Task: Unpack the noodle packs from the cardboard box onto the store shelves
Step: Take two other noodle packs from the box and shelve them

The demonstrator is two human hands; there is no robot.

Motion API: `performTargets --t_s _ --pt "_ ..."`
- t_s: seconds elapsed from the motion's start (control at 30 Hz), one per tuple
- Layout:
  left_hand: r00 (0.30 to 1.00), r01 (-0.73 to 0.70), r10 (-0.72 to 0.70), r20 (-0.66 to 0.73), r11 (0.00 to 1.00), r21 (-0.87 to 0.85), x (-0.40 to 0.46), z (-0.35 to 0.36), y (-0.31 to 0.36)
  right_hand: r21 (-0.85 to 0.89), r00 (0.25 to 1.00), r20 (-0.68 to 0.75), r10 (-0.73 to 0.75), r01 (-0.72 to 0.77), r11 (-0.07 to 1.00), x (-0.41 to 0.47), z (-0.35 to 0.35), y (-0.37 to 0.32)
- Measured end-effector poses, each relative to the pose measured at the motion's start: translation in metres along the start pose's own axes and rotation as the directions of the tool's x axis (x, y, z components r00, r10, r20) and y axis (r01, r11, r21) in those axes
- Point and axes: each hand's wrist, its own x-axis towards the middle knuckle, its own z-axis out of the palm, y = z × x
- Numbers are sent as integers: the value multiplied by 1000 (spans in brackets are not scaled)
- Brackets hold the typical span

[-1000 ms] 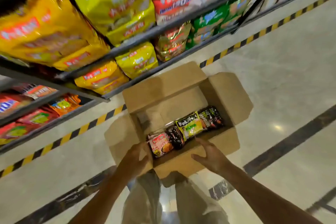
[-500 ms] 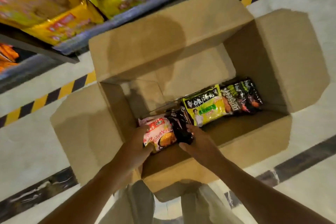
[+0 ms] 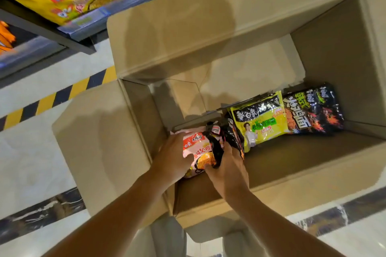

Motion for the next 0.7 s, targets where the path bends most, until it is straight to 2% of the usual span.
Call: performTargets --t_s 0.1,0.2,0.3,0.5,0.57,0.63,0.7 --pt "998 32 -42 40 973 227 6 1 -1 -21 999 -15 30 -30 999 4 5 -1" --pt "993 42 -91 79 876 481 21 6 -2 -6 998 -7 60 -60 998 14 11 1" --pt "988 30 -112 103 808 588 41 13 -9 -12 997 -2 72 -72 997 28 17 7" --pt "986 -5 -107 131 756 655 68 33 -28 -136 997 12 81 -78 988 48 13 24" --pt "992 -13 -78 103 735 678 70 35 -31 -96 996 -15 88 -89 991 49 6 28" --pt "997 -2 -44 59 785 620 67 32 -29 -6 994 -44 103 -103 995 48 -4 31" --pt "999 24 -34 11 879 476 59 30 -25 57 994 -65 88 -84 995 44 -17 34"
